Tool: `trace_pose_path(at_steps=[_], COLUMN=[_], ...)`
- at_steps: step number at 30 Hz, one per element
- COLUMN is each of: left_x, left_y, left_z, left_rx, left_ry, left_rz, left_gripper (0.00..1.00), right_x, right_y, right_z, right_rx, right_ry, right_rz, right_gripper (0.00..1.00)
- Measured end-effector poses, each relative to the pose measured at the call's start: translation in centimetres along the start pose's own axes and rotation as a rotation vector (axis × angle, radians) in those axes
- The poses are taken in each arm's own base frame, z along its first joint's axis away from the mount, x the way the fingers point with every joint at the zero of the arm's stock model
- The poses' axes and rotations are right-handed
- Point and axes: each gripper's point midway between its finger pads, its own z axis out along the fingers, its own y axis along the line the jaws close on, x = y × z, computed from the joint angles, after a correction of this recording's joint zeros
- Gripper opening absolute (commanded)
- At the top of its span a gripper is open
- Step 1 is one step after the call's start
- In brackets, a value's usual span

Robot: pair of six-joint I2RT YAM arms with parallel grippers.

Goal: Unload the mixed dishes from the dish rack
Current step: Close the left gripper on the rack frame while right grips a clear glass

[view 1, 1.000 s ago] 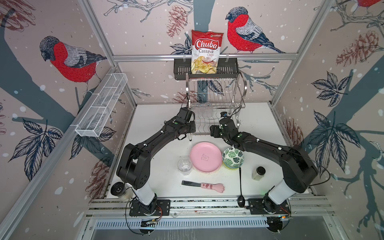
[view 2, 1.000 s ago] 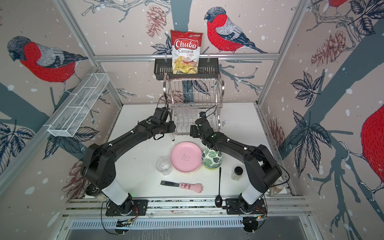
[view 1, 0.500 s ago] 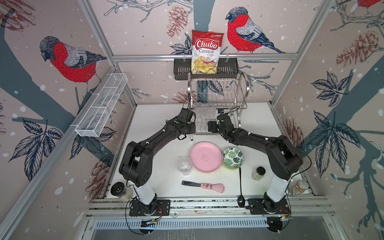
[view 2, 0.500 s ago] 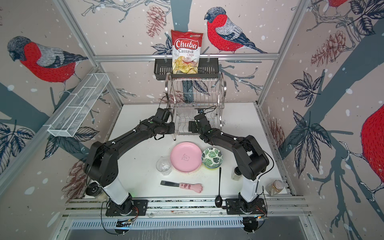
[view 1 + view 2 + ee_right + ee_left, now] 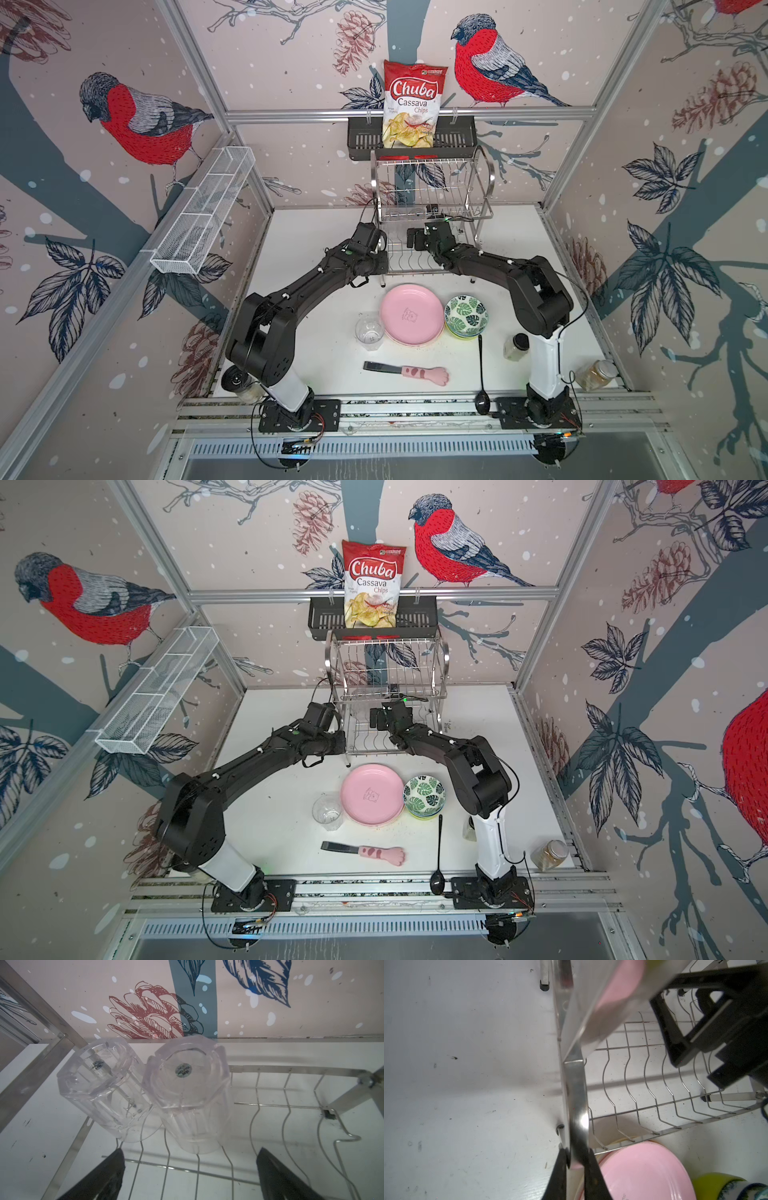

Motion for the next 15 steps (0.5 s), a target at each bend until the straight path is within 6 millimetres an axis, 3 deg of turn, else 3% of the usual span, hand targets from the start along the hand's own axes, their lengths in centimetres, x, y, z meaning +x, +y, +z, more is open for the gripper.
trace_pose_path(at_steps=[7,15], left_x=[-0.2,0.5], left_y=[-0.2,-0.3], left_z=[0.0,0.0], left_rx=[0.014,0.035], left_ry=[-0.019,-0.019], left_rz=[-0.001,-0.003], left_gripper=[0.0,0.0], right_x=[-0.8,0.0], right_y=[-0.3,-1.4], right_z=[2.1,4.1], right_rx=[0.027,0.06], right_ry=[-0.018,0.02], right_rz=[-0.014,-0.019], right_gripper=[0.99,0.99])
